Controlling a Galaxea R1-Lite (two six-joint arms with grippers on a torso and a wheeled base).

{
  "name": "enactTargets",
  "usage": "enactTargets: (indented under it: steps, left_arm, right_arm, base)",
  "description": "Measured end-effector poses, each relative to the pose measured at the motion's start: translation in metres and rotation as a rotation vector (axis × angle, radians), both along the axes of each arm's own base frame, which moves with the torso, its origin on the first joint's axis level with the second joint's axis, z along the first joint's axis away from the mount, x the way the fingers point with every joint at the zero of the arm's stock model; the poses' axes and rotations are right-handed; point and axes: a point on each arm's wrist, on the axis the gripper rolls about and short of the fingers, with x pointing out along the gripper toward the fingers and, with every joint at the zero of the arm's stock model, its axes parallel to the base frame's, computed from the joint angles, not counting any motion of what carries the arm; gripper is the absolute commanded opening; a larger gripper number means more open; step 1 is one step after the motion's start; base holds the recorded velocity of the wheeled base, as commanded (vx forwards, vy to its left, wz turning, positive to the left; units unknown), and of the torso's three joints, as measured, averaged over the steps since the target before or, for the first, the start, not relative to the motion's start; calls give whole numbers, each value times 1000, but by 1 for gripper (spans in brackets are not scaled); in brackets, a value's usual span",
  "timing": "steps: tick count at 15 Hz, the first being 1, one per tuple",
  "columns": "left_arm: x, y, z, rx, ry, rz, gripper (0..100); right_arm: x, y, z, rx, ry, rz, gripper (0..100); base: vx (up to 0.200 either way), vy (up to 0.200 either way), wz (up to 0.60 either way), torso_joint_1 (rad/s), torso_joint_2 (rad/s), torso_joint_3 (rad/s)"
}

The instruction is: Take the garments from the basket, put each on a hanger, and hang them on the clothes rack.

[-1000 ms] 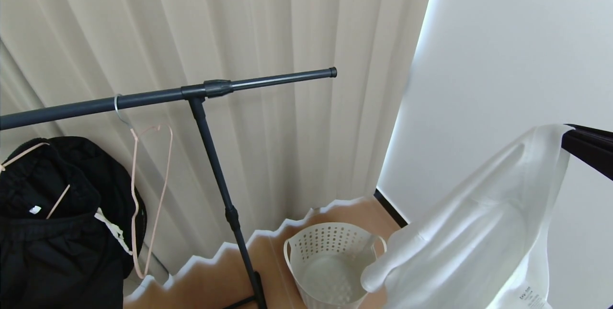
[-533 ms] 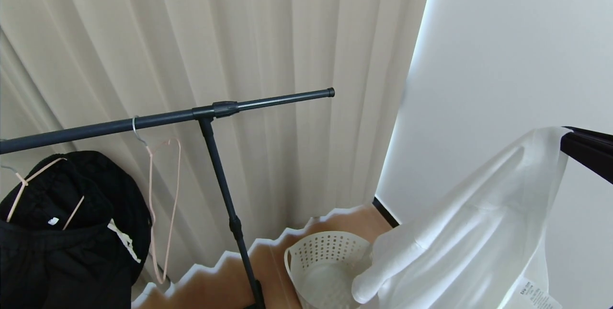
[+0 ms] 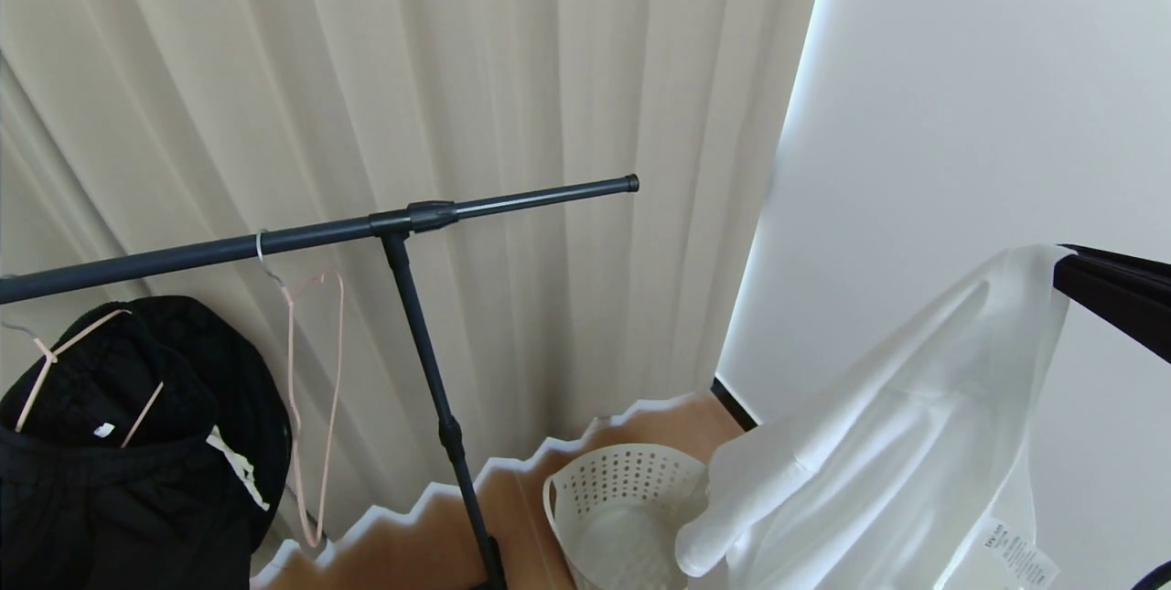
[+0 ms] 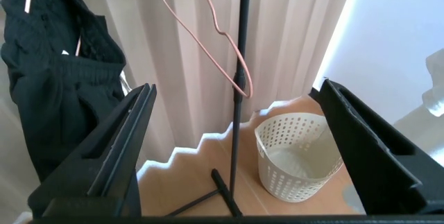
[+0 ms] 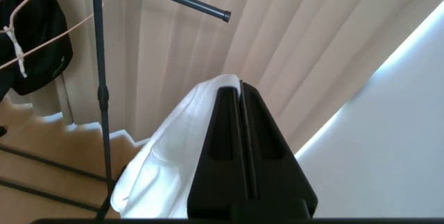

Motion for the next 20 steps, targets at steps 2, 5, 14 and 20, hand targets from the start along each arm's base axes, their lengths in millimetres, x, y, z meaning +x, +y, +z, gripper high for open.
enactTargets:
  steps: [2, 5, 14, 20]
  left_arm:
    - [0, 0, 0, 0, 0, -1, 100]
    - [0, 0, 0, 1, 0, -1, 100]
    - [0, 0, 0, 0, 0, -1, 100]
    - [0, 0, 0, -1, 1, -1, 100]
  right_arm:
    - [3, 1, -2, 3, -7, -6, 0]
    - [4, 2, -4, -4, 3, -7, 0]
    - [5, 2, -5, -9, 7, -8, 0]
    - [4, 2, -5, -8, 4, -7, 0]
  base:
    - [0, 0, 600, 5, 2, 0]
    - [0, 0, 600, 7, -2, -1]
    - [-111, 0, 133, 2, 1, 2]
    - [-100, 100, 0, -7, -1, 2]
